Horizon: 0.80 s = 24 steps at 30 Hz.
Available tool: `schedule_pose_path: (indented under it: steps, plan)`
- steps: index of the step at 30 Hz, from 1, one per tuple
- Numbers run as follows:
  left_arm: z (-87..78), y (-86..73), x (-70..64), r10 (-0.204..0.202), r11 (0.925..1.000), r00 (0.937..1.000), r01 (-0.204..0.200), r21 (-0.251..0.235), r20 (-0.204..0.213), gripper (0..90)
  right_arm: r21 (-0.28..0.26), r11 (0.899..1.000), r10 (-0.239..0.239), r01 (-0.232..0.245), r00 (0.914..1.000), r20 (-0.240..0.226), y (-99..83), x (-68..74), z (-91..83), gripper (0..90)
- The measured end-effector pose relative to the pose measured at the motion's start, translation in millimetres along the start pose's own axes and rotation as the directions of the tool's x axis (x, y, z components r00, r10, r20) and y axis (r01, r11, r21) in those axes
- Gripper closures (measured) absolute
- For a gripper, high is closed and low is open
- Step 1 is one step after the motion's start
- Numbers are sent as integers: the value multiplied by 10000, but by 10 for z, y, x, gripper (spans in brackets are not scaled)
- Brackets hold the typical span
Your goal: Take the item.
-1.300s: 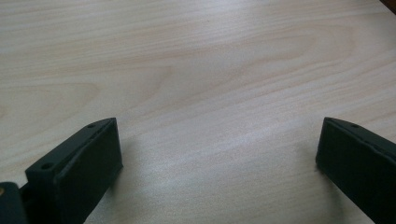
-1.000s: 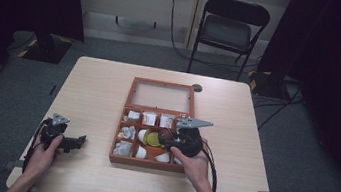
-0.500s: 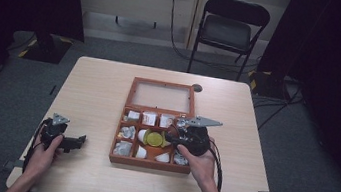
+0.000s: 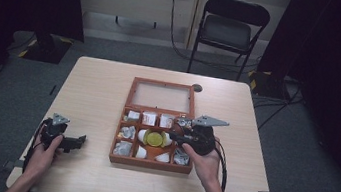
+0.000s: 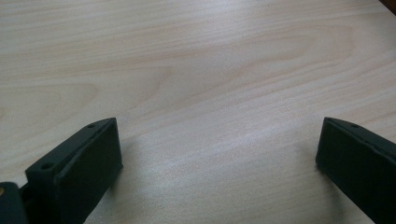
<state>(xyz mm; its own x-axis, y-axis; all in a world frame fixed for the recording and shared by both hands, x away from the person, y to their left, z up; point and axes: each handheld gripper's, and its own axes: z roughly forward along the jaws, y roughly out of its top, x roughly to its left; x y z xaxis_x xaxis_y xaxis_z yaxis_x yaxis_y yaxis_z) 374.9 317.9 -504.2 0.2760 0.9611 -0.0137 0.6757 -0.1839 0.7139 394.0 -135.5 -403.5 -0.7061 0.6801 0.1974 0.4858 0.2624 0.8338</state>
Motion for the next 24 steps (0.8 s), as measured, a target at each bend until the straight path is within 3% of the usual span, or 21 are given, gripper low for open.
schedule_pose_path:
  steps: [24]
  plan:
    - [0, 0, 0, 0, 10000, 10000, 0, -1, -3, 0, -724, 9962, 526, -483, 9969, 581, -5, -255, -330, 549]
